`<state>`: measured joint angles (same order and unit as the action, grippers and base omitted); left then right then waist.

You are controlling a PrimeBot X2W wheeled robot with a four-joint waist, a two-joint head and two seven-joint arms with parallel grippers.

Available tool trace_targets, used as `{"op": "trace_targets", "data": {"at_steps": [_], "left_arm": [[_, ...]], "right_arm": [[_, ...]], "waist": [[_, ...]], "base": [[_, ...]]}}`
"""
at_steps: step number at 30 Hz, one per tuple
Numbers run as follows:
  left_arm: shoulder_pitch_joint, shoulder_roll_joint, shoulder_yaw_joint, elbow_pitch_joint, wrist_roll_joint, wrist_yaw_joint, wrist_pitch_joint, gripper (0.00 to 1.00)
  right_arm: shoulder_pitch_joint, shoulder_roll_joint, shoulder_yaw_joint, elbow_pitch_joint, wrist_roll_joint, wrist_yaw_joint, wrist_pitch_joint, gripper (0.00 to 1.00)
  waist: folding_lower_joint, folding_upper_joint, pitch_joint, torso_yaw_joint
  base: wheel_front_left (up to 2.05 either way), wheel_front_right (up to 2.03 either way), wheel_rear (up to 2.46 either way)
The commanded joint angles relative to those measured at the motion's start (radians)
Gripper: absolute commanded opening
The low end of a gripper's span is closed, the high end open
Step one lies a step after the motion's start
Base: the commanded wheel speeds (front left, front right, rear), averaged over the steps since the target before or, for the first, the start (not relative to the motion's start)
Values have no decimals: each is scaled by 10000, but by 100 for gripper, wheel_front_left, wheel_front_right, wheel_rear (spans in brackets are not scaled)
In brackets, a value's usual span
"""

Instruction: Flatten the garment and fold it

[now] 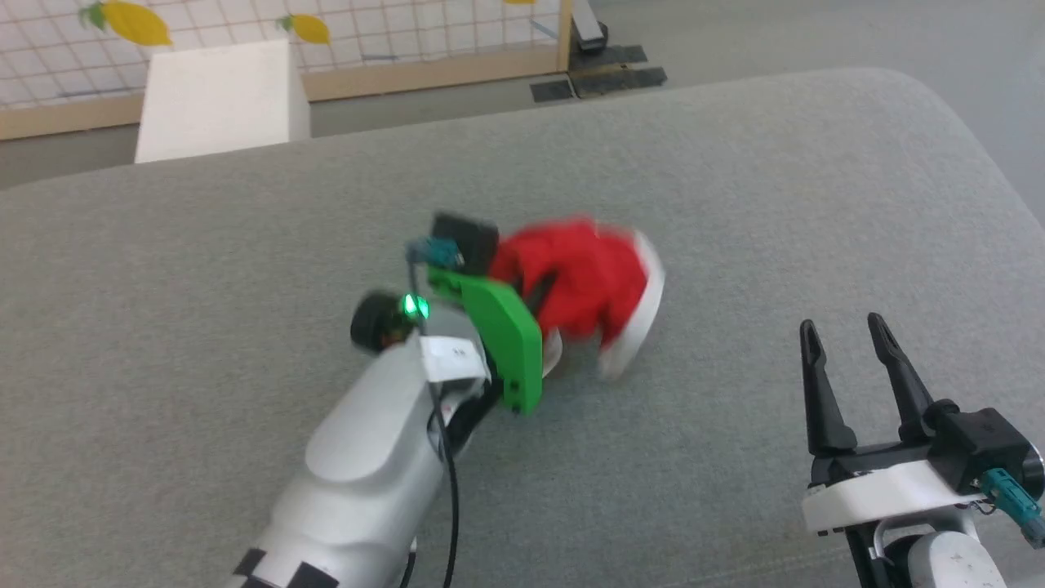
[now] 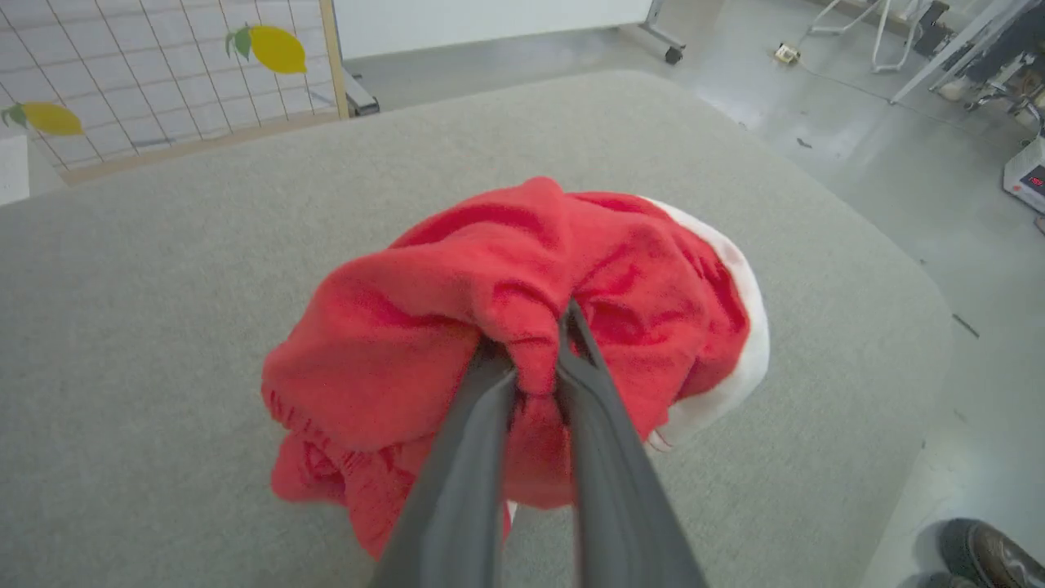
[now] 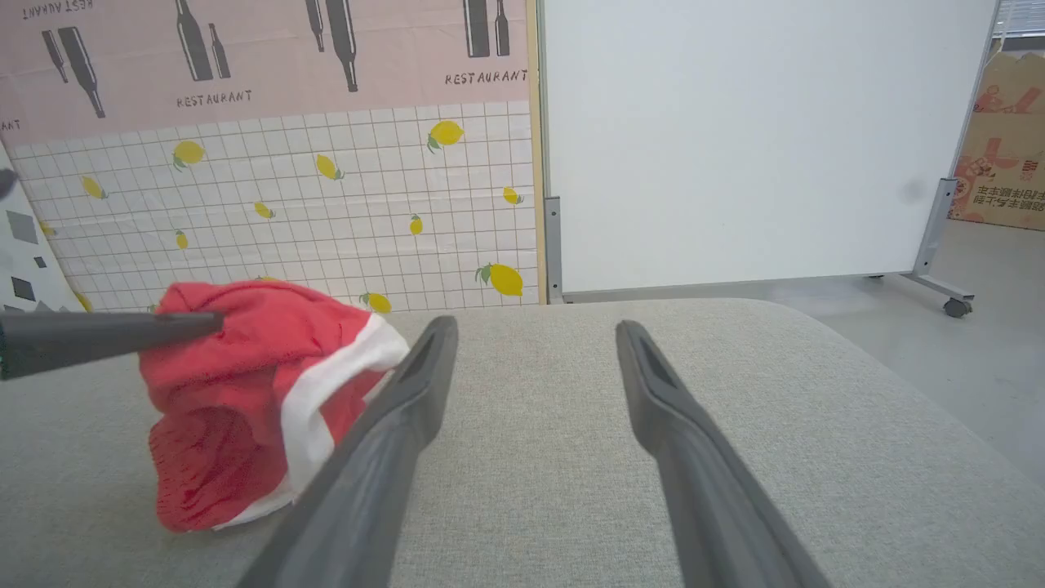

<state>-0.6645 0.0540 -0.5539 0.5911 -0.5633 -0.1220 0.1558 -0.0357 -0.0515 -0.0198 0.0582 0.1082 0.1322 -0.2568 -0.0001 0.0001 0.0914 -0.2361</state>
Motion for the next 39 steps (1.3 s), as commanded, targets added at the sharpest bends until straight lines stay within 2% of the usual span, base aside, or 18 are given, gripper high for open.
{"op": "trace_targets", "data": {"at_steps": [1, 8, 10, 12, 13, 14, 23, 29, 33, 39], "left_arm": [[156, -3, -165, 388, -114, 100, 380, 0], [187, -26, -971, 2135, -350, 367, 2903, 0], [154, -28, -1075, 2289, -474, 335, 3325, 0], [68, -30, -1051, 2210, -529, 360, 3173, 0], [9, -31, -1020, 2099, -499, 383, 2878, 38], [-24, -31, -965, 2000, -487, 414, 2559, 100], [14, 64, -176, 691, -448, 450, -1105, 100], [428, 496, 432, -316, -278, 611, -3433, 100], [999, 837, 950, -894, -201, 637, -4070, 100], [2364, 1083, 2228, -2227, 268, 564, -4170, 100]], "right_arm": [[-46, 13, 55, -51, 30, -15, -49, 100], [-126, 13, 183, -78, 153, -15, -49, 100], [-143, 13, 198, -73, 182, -15, -49, 100], [-156, 13, 191, -58, 191, -15, -49, 100], [-159, 13, 172, -53, 190, -15, -49, 100], [-158, 13, 164, -48, 185, -15, -49, 100], [-87, 13, -42, -25, 32, -15, -49, 100], [25, 13, -257, -104, -50, -15, -49, 100], [98, 13, -343, -173, -127, -15, -49, 100], [219, 13, -521, -255, -246, -15, -49, 100]], "waist": [[1, -1, 253, -257], [1, -1, 496, -352], [1, -1, 542, -325], [1, -1, 563, -270], [1, -1, 557, -227], [1, -1, 545, -192], [1, -1, 136, 460], [1, -1, -175, 1056], [1, -1, -333, 1417], [1, -1, -450, 1900]], "base": [[0, 0, 0], [0, 0, 0], [0, 0, 0], [0, 0, 0], [0, 0, 0], [0, 0, 0], [0, 0, 0], [0, 0, 0], [0, 0, 0], [0, 0, 0]]}}
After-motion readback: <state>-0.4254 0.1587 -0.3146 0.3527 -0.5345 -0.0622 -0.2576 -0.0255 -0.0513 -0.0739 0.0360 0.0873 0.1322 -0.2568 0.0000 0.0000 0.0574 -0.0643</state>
